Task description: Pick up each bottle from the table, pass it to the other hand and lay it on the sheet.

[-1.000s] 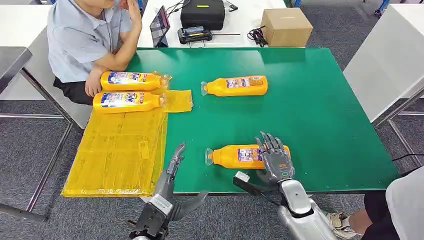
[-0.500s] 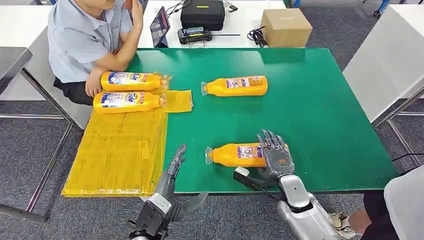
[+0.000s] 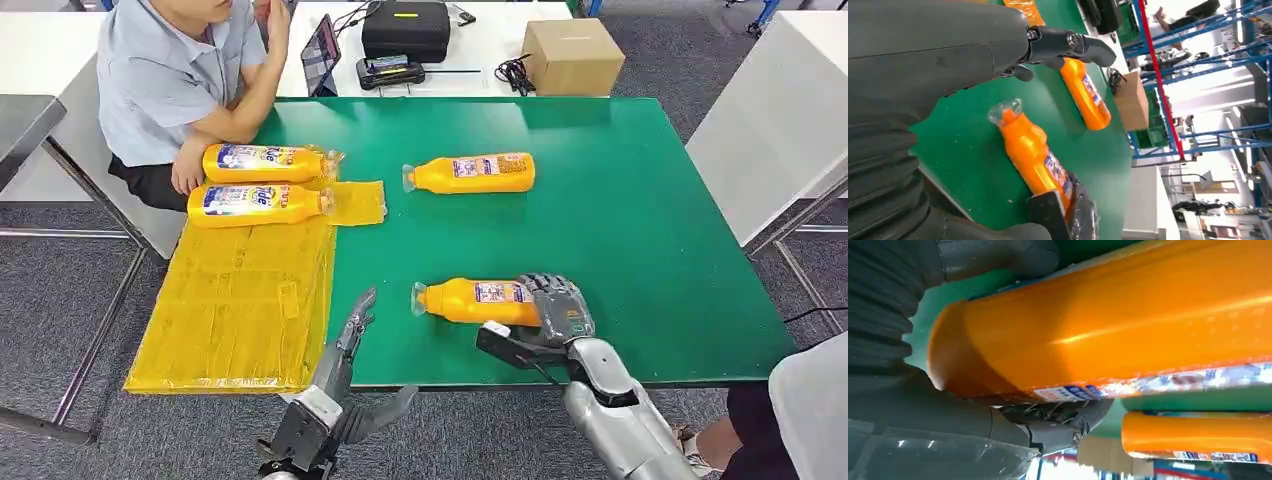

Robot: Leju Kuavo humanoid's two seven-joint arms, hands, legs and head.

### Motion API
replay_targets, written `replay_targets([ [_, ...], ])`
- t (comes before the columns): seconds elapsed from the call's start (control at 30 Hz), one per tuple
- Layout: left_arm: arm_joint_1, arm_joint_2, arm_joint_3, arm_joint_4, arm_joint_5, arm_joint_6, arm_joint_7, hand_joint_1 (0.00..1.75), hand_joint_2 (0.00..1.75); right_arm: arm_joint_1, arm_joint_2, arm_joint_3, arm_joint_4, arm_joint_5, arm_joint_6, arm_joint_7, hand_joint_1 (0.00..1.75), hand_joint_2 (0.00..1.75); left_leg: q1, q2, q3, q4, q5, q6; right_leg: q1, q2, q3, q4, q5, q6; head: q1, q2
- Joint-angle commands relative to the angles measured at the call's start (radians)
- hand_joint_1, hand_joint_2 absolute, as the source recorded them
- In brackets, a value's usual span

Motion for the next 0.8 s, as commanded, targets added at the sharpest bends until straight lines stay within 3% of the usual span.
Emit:
replay_targets([
  [0.03, -0.031, 0.027, -0.027, 0.049, 0.009, -0.011, -0.01, 0.0, 1.75, 0.048, -0.01, -0.053, 0.078, -0.118, 0.065, -0.069, 1.75, 1.75, 0.002, -0.004, 0.005, -0.002, -0.001, -0.002, 0.003, -0.004, 0.007, -0.003, -0.001, -0.003, 0.0, 0.0],
  [0.17, -0.032, 0.028, -0.026, 0.049, 0.014, -0.017, -0.018, 0.0, 1.75, 0.075, 0.002, -0.085, 0.03, -0.229, 0.085, -0.12, 1.75, 1.75, 0.003, -0.004, 0.006, -0.002, -0.001, -0.003, 0.003, -0.005, 0.008, -0.003, -0.001, -0.003, 0.0, 0.0],
  [0.37, -0.042, -0.011, 0.023, 0.077, 0.116, 0.023, -0.089, 0.0, 1.75, 0.122, 0.038, -0.143, -0.102, -0.465, 0.167, -0.28, 1.75, 1.75, 0.002, -0.001, 0.009, -0.001, -0.001, -0.002, 0.002, -0.002, 0.009, -0.002, -0.001, -0.003, 0.0, 0.0],
  [0.53, -0.05, -0.02, 0.033, 0.094, 0.137, 0.031, -0.09, 0.0, 1.75, 0.126, 0.04, -0.138, -0.121, -0.468, 0.168, -0.277, 1.75, 1.75, 0.002, 0.0, 0.008, -0.001, -0.002, -0.003, 0.002, -0.001, 0.008, -0.001, 0.0, -0.003, 0.0, 0.0],
  [0.67, -0.092, -0.073, 0.124, 0.249, 0.452, 0.015, -0.028, 0.0, 1.75, 0.101, 0.082, -0.123, -0.166, -0.553, 0.184, -0.296, 1.75, 1.75, 0.002, 0.001, 0.008, -0.001, -0.002, -0.003, 0.002, 0.0, 0.008, -0.002, 0.0, -0.003, 0.0, 0.0],
  [0.8, -0.16, -0.066, 0.094, 0.406, 0.582, -0.04, -0.073, 0.0, 1.75, 0.037, 0.092, -0.042, -0.191, -0.591, 0.2, -0.28, 1.75, 1.75, 0.001, 0.005, 0.007, -0.001, -0.001, -0.003, 0.001, 0.004, 0.006, -0.001, 0.001, -0.003, 0.0, 0.0],
])
